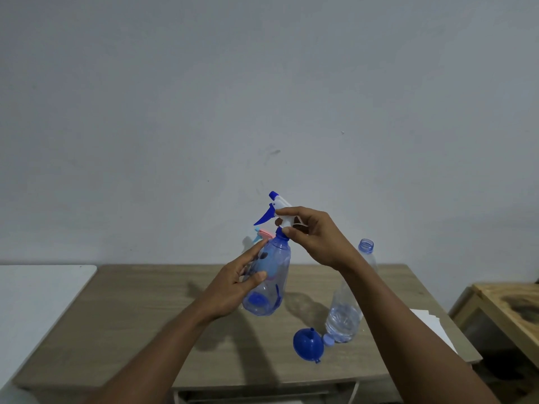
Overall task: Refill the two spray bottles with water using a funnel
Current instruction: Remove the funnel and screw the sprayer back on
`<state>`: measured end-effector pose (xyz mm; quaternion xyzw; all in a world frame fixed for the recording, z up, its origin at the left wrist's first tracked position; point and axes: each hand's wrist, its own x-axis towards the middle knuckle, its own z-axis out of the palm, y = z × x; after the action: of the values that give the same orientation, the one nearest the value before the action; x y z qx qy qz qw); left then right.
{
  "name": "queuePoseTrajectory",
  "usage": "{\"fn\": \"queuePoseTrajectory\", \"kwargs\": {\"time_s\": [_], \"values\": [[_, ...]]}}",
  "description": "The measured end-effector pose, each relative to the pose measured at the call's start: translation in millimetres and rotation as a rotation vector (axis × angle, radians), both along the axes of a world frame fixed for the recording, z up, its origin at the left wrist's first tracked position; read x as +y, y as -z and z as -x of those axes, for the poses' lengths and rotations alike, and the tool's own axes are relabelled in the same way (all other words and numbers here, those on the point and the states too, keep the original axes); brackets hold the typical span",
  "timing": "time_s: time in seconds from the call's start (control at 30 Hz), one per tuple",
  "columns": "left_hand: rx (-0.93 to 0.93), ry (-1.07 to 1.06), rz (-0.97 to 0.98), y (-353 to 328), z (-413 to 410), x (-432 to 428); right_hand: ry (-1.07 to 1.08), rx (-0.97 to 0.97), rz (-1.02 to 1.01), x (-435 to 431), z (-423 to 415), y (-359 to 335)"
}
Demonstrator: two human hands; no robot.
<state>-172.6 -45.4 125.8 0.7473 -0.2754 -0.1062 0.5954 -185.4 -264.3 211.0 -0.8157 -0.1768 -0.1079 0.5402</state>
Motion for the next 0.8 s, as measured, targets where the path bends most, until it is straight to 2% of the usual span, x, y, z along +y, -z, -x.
{"fn": "queuePoseTrajectory", "kwargs": {"time_s": [0.2,0.37,0.5,0.67,0.8], "values": [[-0.004,0.004,-0.026,0,2,2,0.06,-0.052,0.02,4,4,1],[-0.021,-0.001,-0.031,-3,4,4,-0.015,-0.027,0.044,-3,9,-5],[-0.058,-0.009,-0.051,-6,8,2,0.033,-0.055,0.037,4,9,-5],[-0.073,0.001,-0.061,-9,10,4,0.044,-0.045,0.146,-4,10,-5],[-0.099,-0.029,-0.07,-11,11,4,0.037,-0.043,0.108,-3,9,-8]]}}
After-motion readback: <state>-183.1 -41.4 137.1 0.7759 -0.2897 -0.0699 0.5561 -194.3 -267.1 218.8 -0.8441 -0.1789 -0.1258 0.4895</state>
